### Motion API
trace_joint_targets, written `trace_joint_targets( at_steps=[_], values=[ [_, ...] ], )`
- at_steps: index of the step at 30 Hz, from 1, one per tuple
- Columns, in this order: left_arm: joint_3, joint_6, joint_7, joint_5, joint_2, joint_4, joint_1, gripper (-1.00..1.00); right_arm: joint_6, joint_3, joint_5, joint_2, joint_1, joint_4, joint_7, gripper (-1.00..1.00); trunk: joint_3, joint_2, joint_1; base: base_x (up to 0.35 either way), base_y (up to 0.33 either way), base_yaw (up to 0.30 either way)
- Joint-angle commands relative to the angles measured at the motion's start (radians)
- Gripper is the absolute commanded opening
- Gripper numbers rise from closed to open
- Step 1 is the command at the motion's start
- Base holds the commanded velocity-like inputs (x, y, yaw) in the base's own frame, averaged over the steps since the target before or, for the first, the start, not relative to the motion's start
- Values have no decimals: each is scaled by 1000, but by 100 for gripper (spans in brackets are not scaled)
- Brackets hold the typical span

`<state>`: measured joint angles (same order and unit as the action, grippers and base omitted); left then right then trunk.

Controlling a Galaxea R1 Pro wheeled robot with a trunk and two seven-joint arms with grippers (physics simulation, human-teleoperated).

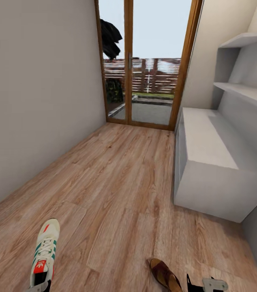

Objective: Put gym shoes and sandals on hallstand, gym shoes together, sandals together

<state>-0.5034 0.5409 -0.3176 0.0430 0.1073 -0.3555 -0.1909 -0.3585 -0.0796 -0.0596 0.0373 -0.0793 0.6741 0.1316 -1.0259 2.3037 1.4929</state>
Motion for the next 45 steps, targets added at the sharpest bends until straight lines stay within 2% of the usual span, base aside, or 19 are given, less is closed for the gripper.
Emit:
trace_joint_targets(
  at_steps=[1,13,45],
  values=[
    [-6,1,-11,5,0,1,-1,-100,-2,0,-6,0,0,0,4,100,-1,0,0,-3,-2,6],
    [-6,1,-11,5,-1,1,-1,-100,-2,0,-6,1,0,2,5,100,-1,0,0,0,-5,91],
    [-6,2,-11,4,-2,1,-1,-100,-2,0,-6,1,0,-1,4,100,-1,0,0,0,-144,0]
  ],
)
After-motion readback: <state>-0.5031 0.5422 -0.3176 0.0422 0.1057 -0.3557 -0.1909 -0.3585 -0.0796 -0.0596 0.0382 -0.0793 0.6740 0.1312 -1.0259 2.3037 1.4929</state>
